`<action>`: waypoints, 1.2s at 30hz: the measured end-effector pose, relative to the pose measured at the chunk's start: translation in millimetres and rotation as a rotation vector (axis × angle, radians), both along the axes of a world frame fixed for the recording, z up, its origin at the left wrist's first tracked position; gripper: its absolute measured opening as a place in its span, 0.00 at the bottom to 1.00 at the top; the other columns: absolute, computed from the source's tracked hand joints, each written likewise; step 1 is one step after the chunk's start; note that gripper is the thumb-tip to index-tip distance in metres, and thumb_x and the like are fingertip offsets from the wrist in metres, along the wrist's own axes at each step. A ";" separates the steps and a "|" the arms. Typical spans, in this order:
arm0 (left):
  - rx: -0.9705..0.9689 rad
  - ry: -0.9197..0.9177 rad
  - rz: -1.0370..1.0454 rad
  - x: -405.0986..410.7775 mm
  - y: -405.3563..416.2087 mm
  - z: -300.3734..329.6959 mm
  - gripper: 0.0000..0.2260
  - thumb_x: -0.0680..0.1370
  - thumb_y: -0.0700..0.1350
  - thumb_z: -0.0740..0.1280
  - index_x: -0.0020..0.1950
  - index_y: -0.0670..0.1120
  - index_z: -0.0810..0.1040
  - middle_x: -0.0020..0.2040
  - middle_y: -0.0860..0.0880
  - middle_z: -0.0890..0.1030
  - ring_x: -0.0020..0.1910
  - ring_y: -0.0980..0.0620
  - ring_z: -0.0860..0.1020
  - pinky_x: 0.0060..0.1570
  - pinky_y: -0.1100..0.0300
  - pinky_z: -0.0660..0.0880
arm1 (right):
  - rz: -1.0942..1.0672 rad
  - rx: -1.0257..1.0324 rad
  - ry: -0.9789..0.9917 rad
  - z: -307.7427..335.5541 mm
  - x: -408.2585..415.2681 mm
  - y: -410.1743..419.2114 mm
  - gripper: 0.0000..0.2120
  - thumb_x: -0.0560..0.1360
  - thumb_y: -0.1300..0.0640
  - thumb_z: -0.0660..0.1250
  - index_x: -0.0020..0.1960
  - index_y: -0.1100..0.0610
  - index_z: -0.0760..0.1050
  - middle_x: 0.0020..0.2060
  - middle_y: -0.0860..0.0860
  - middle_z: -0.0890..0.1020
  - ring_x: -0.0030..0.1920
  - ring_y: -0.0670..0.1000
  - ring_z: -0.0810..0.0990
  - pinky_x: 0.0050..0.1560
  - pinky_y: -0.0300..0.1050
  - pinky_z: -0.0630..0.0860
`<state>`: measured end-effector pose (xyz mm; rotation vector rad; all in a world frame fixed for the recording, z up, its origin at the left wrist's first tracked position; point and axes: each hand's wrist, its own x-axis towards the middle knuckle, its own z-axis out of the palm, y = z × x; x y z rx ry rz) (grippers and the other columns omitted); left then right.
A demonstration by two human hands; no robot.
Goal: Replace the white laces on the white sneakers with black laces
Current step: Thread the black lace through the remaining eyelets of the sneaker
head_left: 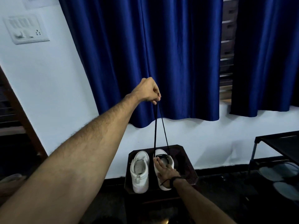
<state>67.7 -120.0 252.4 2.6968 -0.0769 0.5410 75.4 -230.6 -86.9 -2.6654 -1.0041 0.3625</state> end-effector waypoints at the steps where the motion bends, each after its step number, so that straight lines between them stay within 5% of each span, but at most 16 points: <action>1: 0.003 0.005 -0.016 -1.4 -0.9 0.5 0.02 0.71 0.33 0.74 0.39 0.37 0.84 0.30 0.52 0.83 0.32 0.53 0.84 0.35 0.66 0.79 | 0.000 0.005 0.002 0.7 -1.0 -0.6 0.32 0.81 0.50 0.53 0.77 0.41 0.37 0.77 0.39 0.41 0.75 0.57 0.54 0.68 0.65 0.63; 6: 0.084 0.108 -0.093 -6.4 -8.8 4.4 0.01 0.74 0.36 0.73 0.43 0.38 0.84 0.27 0.53 0.81 0.28 0.59 0.81 0.38 0.62 0.81 | -0.004 0.008 -0.010 0.5 -2.3 -0.9 0.33 0.80 0.48 0.54 0.77 0.42 0.37 0.77 0.40 0.41 0.75 0.58 0.53 0.68 0.66 0.62; 9: 0.100 0.124 -0.092 -7.7 -12.3 3.5 0.02 0.75 0.36 0.73 0.44 0.38 0.84 0.33 0.47 0.83 0.30 0.57 0.81 0.38 0.60 0.82 | -0.010 -0.014 0.009 -2.9 3.2 1.0 0.35 0.79 0.43 0.55 0.77 0.41 0.37 0.77 0.40 0.42 0.76 0.59 0.50 0.69 0.68 0.59; 11: 0.101 0.087 -0.054 -9.5 -9.7 1.0 0.01 0.74 0.35 0.73 0.42 0.39 0.85 0.35 0.44 0.84 0.31 0.54 0.82 0.39 0.61 0.82 | -0.005 0.036 0.010 5.4 7.4 3.0 0.32 0.76 0.38 0.54 0.76 0.39 0.43 0.78 0.43 0.51 0.76 0.58 0.51 0.68 0.69 0.58; 13: 0.107 0.029 -0.019 -10.9 -5.3 -1.5 0.03 0.72 0.35 0.75 0.40 0.42 0.85 0.33 0.47 0.84 0.31 0.57 0.83 0.40 0.62 0.81 | -0.064 0.164 -0.010 20.1 12.4 -0.5 0.24 0.74 0.39 0.56 0.70 0.39 0.61 0.69 0.48 0.69 0.70 0.57 0.67 0.65 0.59 0.68; 15: 0.100 -0.009 -0.009 -13.2 -1.9 -3.7 0.04 0.70 0.36 0.76 0.38 0.44 0.85 0.32 0.49 0.84 0.31 0.58 0.83 0.44 0.61 0.81 | -0.128 0.273 -0.049 31.3 18.1 -6.3 0.21 0.72 0.41 0.59 0.65 0.41 0.69 0.62 0.51 0.76 0.63 0.57 0.74 0.59 0.51 0.74; 23: 0.205 0.031 -0.086 -17.0 -13.1 -1.2 0.04 0.74 0.38 0.73 0.39 0.43 0.84 0.31 0.48 0.83 0.31 0.53 0.83 0.42 0.54 0.83 | -0.004 -0.053 -0.011 2.2 8.5 -8.1 0.31 0.77 0.42 0.59 0.77 0.47 0.53 0.76 0.51 0.56 0.76 0.61 0.53 0.71 0.64 0.59; 26: 0.247 0.046 -0.102 -17.7 -14.9 -1.2 0.05 0.76 0.39 0.70 0.40 0.41 0.83 0.32 0.48 0.83 0.33 0.51 0.83 0.39 0.53 0.83 | 0.011 -0.101 -0.047 -4.3 8.1 -11.4 0.31 0.80 0.47 0.56 0.78 0.48 0.47 0.78 0.51 0.48 0.78 0.56 0.48 0.73 0.59 0.58; 31: 0.217 -0.042 -0.097 -23.6 -15.8 2.6 0.04 0.76 0.39 0.71 0.43 0.43 0.84 0.32 0.57 0.79 0.30 0.65 0.77 0.38 0.63 0.77 | 0.015 -0.081 0.009 -4.4 11.8 -10.0 0.31 0.81 0.50 0.56 0.79 0.47 0.45 0.79 0.51 0.44 0.78 0.55 0.44 0.75 0.59 0.53; 36: 0.176 -0.080 -0.085 -29.8 -13.8 4.1 0.03 0.77 0.39 0.71 0.44 0.43 0.85 0.32 0.59 0.78 0.31 0.65 0.77 0.38 0.65 0.76 | -0.003 -0.036 -0.037 -17.2 12.9 -5.9 0.33 0.80 0.52 0.57 0.79 0.48 0.44 0.78 0.51 0.43 0.78 0.55 0.42 0.74 0.60 0.55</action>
